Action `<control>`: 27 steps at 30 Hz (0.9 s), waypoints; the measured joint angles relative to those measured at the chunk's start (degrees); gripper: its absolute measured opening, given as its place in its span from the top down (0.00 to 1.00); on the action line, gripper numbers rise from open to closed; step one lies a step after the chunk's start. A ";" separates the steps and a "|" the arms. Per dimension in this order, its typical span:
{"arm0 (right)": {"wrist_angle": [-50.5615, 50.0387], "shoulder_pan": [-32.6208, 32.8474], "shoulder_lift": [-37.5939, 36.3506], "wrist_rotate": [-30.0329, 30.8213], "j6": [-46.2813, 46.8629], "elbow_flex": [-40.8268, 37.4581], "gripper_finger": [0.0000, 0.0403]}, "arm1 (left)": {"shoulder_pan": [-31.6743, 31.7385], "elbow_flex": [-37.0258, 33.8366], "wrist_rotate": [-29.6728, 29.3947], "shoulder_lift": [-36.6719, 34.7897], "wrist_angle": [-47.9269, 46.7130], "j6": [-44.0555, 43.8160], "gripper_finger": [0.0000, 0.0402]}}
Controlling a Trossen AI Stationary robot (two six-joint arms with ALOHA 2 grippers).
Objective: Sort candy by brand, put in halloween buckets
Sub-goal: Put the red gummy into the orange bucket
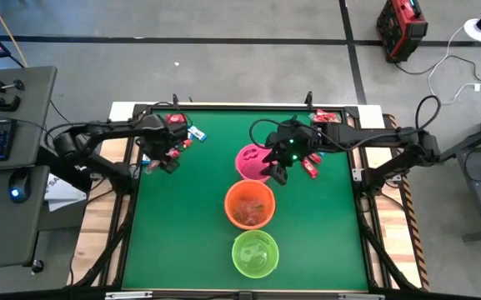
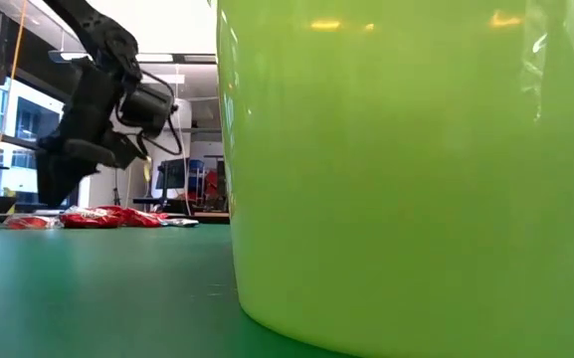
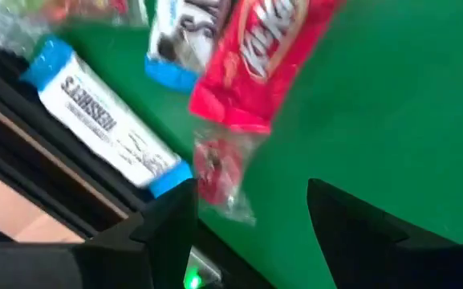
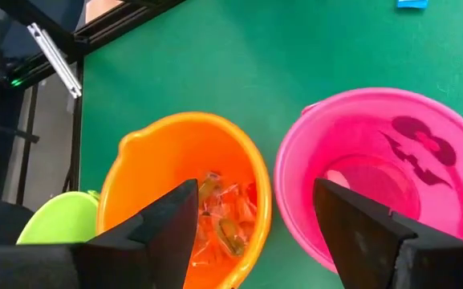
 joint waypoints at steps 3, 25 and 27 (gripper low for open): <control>0.02 0.00 0.00 -0.02 -0.09 -0.02 0.41 | 0.99 0.07 -0.68 2.25 4.51 0.73 0.44; -0.20 0.15 0.00 0.02 -2.62 -0.04 0.41 | 3.51 0.09 0.38 5.12 -0.85 6.03 0.44; -0.20 0.15 0.00 0.11 -2.62 -0.05 0.41 | 3.49 0.09 0.38 5.16 -0.64 6.05 0.44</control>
